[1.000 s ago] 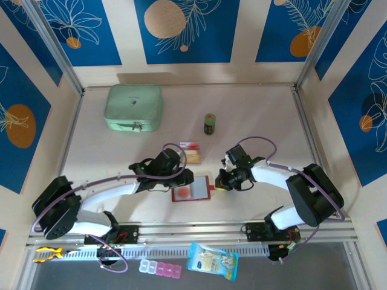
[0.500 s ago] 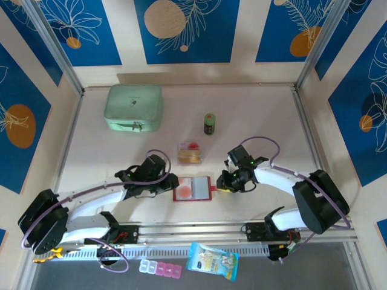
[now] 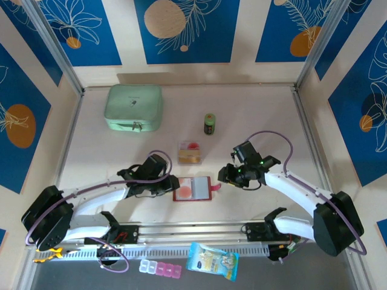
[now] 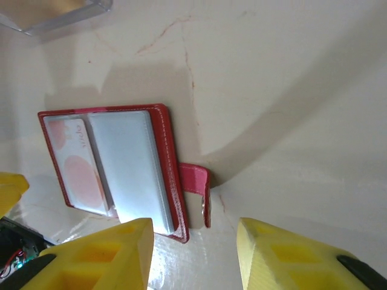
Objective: Take the credit cards out of the card holder
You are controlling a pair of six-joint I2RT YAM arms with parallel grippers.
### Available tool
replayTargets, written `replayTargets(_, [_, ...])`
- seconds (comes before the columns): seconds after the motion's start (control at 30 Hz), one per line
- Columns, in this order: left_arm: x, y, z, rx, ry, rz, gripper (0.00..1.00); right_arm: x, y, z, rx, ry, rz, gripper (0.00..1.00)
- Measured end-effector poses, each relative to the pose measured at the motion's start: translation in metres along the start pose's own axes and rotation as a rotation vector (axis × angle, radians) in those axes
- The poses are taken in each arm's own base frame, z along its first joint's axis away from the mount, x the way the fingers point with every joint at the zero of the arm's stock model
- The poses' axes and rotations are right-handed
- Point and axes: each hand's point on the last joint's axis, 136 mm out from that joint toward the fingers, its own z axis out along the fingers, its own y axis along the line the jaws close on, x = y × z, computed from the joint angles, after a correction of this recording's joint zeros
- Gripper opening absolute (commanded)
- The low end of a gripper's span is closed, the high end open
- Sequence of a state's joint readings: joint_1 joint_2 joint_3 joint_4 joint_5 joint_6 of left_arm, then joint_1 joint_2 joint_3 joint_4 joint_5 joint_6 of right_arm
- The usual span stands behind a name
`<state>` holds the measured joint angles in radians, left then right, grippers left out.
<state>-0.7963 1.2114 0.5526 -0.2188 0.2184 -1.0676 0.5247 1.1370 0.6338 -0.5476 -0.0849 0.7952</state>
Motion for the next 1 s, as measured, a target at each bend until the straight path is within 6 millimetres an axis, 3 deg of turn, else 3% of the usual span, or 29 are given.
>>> replayTargets(0.17, [-0.003,-0.004,-0.001,0.006,-0.006,0.025,0.35,0.006,0.013,-0.003,-0.027,0.001,-0.026,0.41])
replayTargets(0.43, [-0.010,-0.015,0.001,0.013,-0.009,0.068,0.34,0.018,0.039,0.009,-0.055,0.075,-0.075,0.40])
replayTargets(0.8, [-0.011,-0.017,0.006,0.024,-0.013,0.081,0.18,0.032,0.080,0.043,-0.069,0.168,-0.157,0.33])
replayTargets(1.0, [-0.007,-0.011,0.013,0.011,0.012,0.082,0.05,0.038,0.093,0.067,-0.060,0.216,-0.171,0.22])
